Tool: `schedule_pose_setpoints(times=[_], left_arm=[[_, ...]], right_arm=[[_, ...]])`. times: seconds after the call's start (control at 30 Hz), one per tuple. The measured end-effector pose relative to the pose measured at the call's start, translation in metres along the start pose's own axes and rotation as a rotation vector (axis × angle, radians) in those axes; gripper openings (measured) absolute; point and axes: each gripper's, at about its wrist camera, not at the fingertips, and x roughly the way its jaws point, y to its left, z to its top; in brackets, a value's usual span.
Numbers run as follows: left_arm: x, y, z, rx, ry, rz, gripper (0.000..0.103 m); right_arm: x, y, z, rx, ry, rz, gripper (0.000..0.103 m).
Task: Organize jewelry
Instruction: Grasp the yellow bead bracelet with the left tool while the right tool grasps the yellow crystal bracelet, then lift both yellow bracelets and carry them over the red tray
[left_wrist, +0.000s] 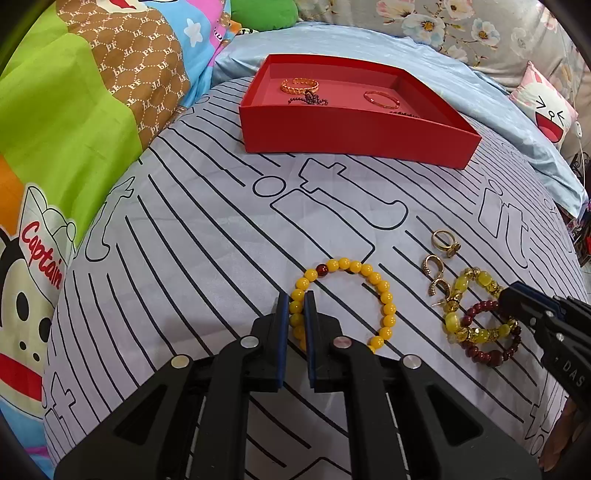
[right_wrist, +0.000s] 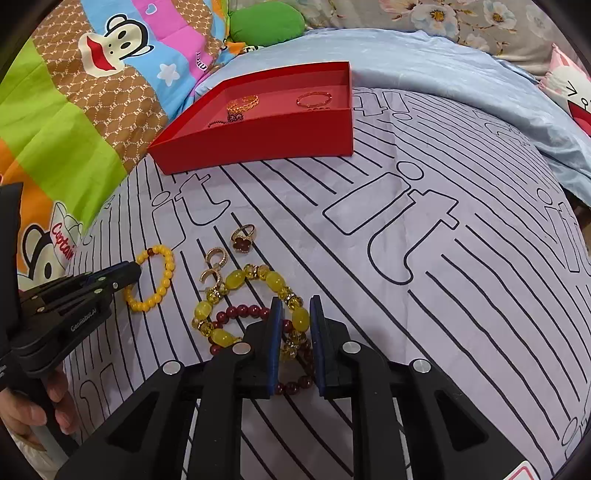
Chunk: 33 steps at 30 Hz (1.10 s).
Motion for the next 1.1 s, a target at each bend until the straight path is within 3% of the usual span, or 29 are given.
schedule_pose_setpoints(times=[0.7,1.1], left_arm=[[0.001,0.001,0.001,-0.009,-0.001,-0.009,0.008],[-0.011,0.008,0.002,-0.048,0.006,-0.066,0.007]], right_arm=[[0.008,0.007,0.001,-0.046,-0.016,-0.047,0.009],[-0.037,0.009,0.019,-0.01,-0.103,0.015,0.009]])
